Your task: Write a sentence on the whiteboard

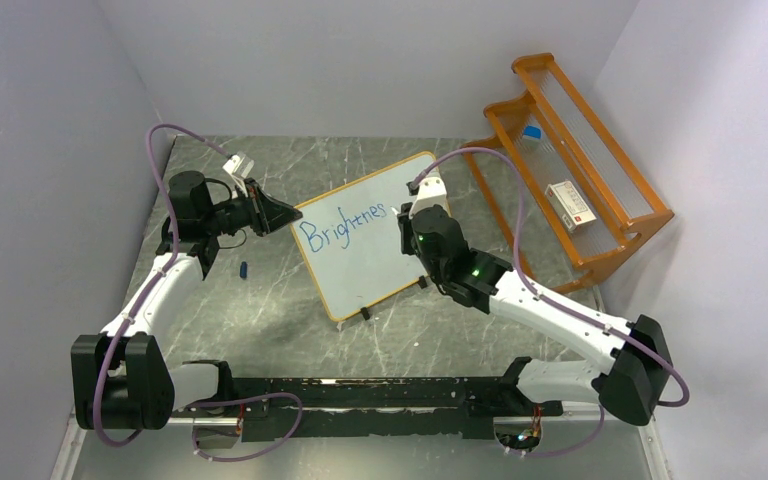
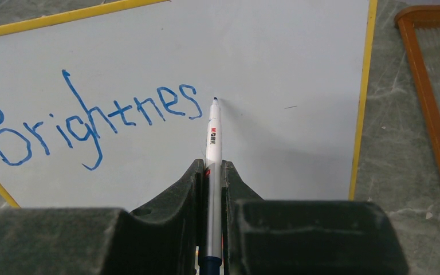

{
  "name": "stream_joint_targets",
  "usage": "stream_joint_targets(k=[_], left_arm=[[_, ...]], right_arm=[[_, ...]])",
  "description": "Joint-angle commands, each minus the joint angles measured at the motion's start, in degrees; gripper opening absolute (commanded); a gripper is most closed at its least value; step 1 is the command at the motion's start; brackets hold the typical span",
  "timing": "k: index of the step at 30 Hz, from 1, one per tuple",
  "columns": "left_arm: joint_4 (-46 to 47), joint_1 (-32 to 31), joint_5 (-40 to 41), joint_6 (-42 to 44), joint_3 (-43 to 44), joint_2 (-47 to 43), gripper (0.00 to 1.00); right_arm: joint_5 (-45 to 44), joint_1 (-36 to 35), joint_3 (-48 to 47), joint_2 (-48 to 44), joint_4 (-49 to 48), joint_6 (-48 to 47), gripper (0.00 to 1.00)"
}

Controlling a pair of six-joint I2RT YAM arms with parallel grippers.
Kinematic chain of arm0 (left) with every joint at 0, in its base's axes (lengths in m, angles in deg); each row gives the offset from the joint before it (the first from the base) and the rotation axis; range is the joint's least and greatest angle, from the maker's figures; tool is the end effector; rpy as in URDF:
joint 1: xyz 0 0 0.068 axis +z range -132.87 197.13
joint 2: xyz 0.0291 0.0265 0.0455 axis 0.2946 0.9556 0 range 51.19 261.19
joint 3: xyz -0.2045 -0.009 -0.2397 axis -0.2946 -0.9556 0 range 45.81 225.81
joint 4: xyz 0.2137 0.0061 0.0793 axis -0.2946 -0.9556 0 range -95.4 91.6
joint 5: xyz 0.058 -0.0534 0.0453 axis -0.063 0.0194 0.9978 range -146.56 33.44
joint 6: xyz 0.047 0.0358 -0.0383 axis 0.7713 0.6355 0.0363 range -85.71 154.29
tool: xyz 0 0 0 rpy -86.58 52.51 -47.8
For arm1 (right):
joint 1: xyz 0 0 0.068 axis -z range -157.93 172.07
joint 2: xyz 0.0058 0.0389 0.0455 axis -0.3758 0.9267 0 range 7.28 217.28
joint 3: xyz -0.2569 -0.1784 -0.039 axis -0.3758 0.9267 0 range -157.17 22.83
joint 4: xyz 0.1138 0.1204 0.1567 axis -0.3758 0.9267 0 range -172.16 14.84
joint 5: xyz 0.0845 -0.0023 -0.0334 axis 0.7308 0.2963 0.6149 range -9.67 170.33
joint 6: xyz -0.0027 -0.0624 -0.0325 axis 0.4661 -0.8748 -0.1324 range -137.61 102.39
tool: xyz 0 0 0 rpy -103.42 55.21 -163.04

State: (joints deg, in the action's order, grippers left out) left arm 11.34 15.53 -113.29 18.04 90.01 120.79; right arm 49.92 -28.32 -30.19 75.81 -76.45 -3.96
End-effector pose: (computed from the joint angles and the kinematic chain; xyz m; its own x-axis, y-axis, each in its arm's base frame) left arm 0.2275 -0.0547 0.3379 -0.4885 -0.1398 -0.8613 0.7118 0.5070 -0.4860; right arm 0.1755 0.1664 0.3569 -0.3101 -0.0555 -0.9491 -0.2988 0.9534 0.0419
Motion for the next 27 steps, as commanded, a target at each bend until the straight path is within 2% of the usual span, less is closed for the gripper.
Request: stream_joint_targets(k=[1, 27], left_arm=[[-6.8, -1.3, 2.8, 3.7, -1.6, 2.1, 0.05], [-6.9, -1.3, 2.8, 3.8, -1.5, 2.2, 0.05]], right_arm=[[-0.7, 0.4, -1.4, 0.6, -2.5, -0.7, 0.00], [-0.4, 0.8, -2.0, 3.0, -5.5, -1.7, 0.00]])
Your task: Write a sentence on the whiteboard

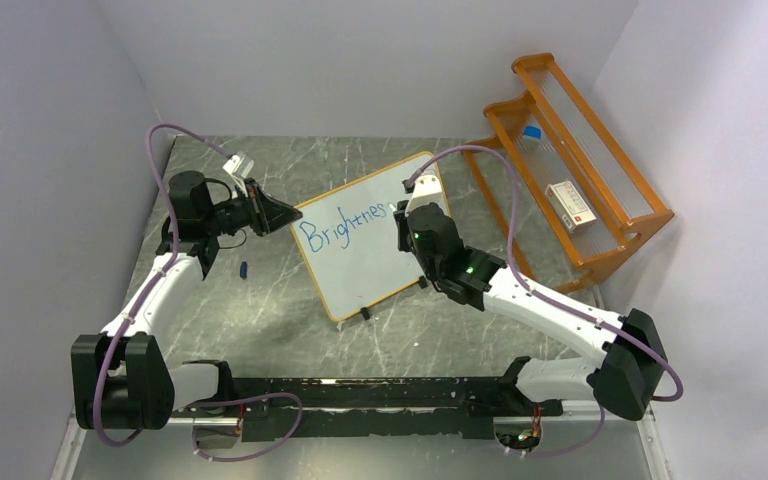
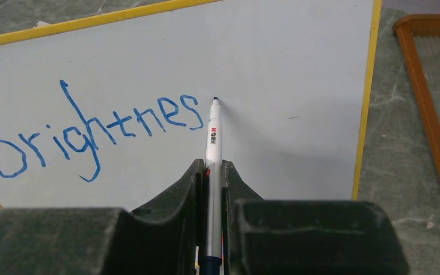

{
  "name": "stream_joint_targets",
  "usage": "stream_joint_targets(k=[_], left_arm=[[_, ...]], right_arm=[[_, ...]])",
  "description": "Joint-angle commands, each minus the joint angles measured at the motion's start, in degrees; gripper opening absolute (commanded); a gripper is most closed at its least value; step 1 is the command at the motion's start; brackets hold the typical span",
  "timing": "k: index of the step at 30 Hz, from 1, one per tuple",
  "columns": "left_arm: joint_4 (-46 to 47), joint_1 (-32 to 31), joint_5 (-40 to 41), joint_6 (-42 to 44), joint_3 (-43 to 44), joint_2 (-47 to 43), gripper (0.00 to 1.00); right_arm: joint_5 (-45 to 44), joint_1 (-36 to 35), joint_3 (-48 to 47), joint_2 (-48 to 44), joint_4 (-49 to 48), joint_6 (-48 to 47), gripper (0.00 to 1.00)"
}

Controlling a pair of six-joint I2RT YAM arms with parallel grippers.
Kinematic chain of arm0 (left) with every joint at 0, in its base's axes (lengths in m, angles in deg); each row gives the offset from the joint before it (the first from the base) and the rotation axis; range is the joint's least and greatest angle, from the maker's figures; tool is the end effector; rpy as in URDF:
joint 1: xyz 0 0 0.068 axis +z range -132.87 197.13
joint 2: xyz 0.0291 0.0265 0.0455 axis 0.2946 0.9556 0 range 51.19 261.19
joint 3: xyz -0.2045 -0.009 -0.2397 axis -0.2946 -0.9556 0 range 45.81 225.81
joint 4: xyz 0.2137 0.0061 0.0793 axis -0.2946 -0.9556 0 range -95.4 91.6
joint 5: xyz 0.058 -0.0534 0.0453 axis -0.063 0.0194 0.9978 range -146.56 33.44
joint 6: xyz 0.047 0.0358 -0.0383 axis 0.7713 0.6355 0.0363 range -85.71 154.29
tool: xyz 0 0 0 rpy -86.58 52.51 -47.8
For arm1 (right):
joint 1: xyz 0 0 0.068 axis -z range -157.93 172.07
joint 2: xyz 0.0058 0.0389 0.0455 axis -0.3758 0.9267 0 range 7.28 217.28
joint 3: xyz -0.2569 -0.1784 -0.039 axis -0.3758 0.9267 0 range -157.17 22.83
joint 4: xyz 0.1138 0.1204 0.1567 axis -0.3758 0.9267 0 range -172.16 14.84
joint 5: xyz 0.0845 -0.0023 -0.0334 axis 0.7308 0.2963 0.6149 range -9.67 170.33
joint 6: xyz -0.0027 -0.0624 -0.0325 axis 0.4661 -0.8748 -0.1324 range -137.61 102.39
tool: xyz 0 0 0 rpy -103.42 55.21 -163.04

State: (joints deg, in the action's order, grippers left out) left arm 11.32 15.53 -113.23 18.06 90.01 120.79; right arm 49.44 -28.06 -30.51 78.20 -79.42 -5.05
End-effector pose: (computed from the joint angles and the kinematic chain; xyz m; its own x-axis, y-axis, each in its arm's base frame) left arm 0.2275 -0.0546 0.3378 -0.4884 -0.1399 -0.8613 0.7113 0.5079 -0.4858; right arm 0.1846 0.1748 0.3554 -0.2935 -0.0603 -0.9541 -0.2932 0.9556 0.0298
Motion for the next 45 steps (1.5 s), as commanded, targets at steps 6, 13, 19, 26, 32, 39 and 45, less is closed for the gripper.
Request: stream_joint_targets(k=[6, 13, 19, 26, 32, 39, 45], left_arm=[[-7.0, -1.3, 2.7, 3.8, -1.5, 2.2, 0.05], [-7.0, -1.3, 2.8, 3.9, -1.5, 2.3, 0.05], [-7.1, -1.3, 2.9, 3.8, -1.5, 2.2, 0.05], [-7.1, -1.3, 2.9, 3.9, -1.4, 2.3, 0.05], [-7.0, -1.3, 3.0, 3.8, -1.4, 2.4, 0.05], [-7.1, -1.3, 3.1, 3.8, -1.4, 2.3, 0.05], [-7.2, -1.3, 3.1, 3.9, -1.4, 2.3, 0.05]], right_arm=[[1.6, 0.6, -1.8, 0.5, -2.5, -0.9, 0.00], [2.5, 0.6, -1.9, 0.1, -2.6, -1.1, 0.00], [2.9, 0.6, -2.1, 0.2, -1.8, -1.0, 0.00], [3.3, 0.5, -1.5, -0.5, 0.1, -0.3, 0.00], [2.6, 0.6, 0.0, -1.7, 1.8, 0.2, 0.00], [2.1, 0.5, 1.2, -2.6, 3.1, 0.7, 0.00], [-0.5, 0.6, 1.6, -2.5, 3.2, 0.7, 0.00]])
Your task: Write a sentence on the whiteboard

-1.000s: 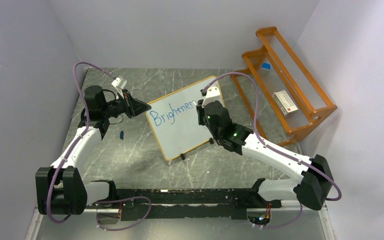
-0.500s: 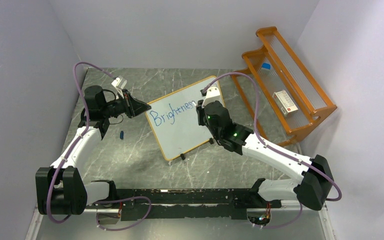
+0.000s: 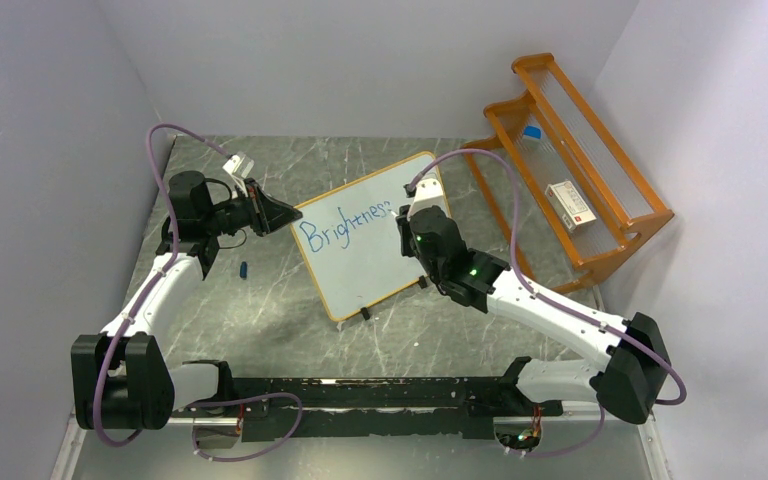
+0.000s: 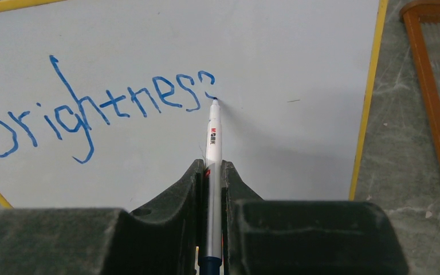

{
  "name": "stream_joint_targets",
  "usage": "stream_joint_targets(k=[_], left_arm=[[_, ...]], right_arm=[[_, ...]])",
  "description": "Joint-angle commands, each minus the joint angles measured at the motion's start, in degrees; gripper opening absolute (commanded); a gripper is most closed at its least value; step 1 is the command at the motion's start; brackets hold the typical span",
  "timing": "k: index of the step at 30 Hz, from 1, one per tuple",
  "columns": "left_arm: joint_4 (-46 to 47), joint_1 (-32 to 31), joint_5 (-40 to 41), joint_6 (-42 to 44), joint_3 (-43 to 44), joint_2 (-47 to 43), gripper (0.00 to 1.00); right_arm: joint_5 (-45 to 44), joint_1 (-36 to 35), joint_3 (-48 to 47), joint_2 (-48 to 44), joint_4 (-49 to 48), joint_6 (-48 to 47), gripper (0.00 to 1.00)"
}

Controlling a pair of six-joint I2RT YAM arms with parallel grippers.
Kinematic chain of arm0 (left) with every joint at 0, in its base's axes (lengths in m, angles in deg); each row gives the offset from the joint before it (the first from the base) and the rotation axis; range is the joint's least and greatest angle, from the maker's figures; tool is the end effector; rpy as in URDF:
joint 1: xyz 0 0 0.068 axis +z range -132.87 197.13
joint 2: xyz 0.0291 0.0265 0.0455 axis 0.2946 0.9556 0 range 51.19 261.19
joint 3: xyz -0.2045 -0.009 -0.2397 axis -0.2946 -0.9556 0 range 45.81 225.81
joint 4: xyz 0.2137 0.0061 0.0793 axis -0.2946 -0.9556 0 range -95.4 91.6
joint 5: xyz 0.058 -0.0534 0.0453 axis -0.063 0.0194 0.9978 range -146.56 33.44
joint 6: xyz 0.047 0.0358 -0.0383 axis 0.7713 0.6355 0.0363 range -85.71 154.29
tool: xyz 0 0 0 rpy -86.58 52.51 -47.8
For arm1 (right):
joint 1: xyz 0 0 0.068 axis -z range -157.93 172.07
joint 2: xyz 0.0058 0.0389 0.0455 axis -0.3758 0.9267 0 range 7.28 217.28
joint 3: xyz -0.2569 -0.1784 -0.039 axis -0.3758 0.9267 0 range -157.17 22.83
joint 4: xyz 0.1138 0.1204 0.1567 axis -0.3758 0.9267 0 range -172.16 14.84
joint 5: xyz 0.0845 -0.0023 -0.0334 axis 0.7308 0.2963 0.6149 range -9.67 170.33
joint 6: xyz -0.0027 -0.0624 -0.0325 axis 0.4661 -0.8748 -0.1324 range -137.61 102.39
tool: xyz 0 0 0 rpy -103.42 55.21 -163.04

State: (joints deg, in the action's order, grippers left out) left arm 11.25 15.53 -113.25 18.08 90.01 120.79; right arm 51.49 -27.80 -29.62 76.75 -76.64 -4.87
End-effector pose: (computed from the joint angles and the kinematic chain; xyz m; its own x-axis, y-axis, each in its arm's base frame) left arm 0.2275 -0.0547 0.3377 -0.4893 -0.1396 -0.8609 0.7111 0.5077 -0.4864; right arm 0.1788 0.1690 0.3501 -0.3254 -0.0863 -0.9416 -0.3186 0.9476 0.0232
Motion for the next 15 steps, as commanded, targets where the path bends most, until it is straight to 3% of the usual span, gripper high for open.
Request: stream_joint_targets(k=[1, 15], left_arm=[[-7.1, -1.3, 3.1, 3.9, -1.5, 2.3, 0.05], [-7.1, -1.3, 3.1, 3.9, -1.5, 2.3, 0.05]], right_arm=[[-2.7, 0.3, 0.8, -1.0, 0.5, 0.6, 0.00], [1.1, 0.2, 0.7, -1.1, 1.9, 1.7, 0.00]])
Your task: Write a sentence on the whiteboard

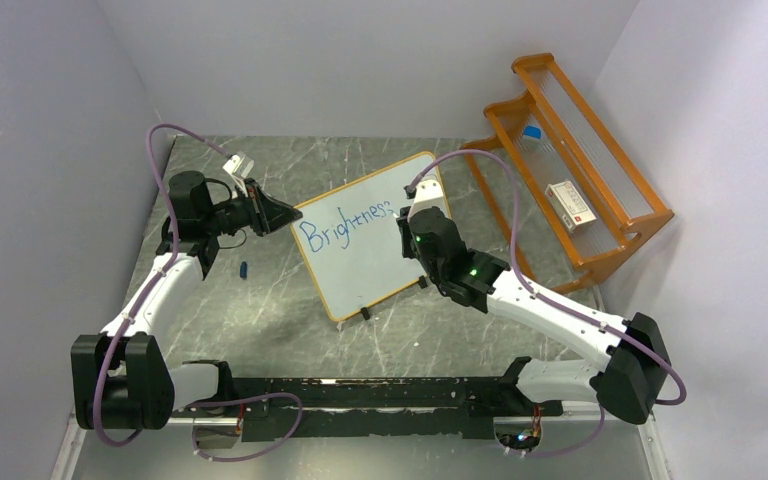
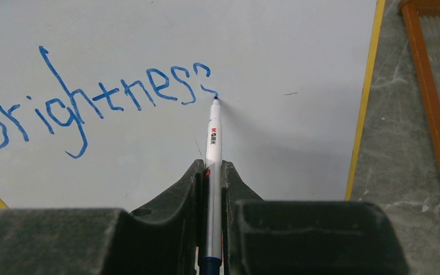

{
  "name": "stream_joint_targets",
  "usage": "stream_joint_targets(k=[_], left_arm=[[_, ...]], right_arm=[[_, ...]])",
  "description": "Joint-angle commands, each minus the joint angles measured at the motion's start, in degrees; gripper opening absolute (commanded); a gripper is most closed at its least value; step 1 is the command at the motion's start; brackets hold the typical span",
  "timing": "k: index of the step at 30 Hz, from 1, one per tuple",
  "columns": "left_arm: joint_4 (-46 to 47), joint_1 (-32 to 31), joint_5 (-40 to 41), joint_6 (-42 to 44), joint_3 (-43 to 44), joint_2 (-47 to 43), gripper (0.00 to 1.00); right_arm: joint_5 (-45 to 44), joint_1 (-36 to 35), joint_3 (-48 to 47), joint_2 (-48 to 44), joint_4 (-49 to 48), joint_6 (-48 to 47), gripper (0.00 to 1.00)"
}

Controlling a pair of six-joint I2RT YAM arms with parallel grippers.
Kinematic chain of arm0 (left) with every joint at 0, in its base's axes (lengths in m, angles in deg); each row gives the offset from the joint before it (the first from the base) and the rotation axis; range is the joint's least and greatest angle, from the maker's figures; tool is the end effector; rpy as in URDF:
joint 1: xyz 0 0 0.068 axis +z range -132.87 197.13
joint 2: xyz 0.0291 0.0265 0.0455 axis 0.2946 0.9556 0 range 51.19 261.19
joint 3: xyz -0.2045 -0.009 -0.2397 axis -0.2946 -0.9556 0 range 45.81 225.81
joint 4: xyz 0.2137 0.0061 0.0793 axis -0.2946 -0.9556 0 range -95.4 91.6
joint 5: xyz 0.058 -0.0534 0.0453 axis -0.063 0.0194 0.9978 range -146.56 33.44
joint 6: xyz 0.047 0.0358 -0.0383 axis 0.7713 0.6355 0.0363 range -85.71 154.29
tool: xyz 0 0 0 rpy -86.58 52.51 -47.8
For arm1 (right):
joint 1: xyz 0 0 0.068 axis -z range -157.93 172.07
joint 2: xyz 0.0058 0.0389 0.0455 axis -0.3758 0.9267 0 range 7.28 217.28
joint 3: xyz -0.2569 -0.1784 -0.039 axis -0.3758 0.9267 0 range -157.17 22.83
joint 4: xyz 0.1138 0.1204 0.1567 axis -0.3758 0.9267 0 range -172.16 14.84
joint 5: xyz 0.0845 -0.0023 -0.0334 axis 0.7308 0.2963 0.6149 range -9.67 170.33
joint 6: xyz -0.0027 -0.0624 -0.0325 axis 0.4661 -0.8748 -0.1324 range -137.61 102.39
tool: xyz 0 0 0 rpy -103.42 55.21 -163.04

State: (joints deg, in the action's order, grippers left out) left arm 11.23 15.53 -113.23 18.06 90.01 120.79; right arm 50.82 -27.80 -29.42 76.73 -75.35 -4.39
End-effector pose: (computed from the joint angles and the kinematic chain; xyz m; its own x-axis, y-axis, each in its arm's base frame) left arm 0.2275 -0.0546 0.3377 -0.4898 -0.1398 -0.8606 0.7106 0.5079 -0.4869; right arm 0.1782 0.1673 0.3466 -0.3412 -0.0960 -0.9351 -0.3054 0.9521 0.0137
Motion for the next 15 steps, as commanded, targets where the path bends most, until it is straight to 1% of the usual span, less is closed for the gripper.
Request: stream_joint_targets(k=[1, 7, 15], left_arm=[[-7.1, -1.3, 3.1, 3.9, -1.5, 2.2, 0.05], [-7.1, -1.3, 3.1, 4.0, -1.5, 2.3, 0.05], [-7.5, -1.3, 3.3, 4.1, -1.4, 2.3, 0.05]], right_arm=[[2.3, 0.2, 0.4, -1.1, 0.6, 1.3, 0.00], [3.6, -0.1, -0.2, -0.9, -0.4, 1.5, 0.00], [1.8, 0.0, -0.6, -2.2, -1.5, 0.6, 0.00]])
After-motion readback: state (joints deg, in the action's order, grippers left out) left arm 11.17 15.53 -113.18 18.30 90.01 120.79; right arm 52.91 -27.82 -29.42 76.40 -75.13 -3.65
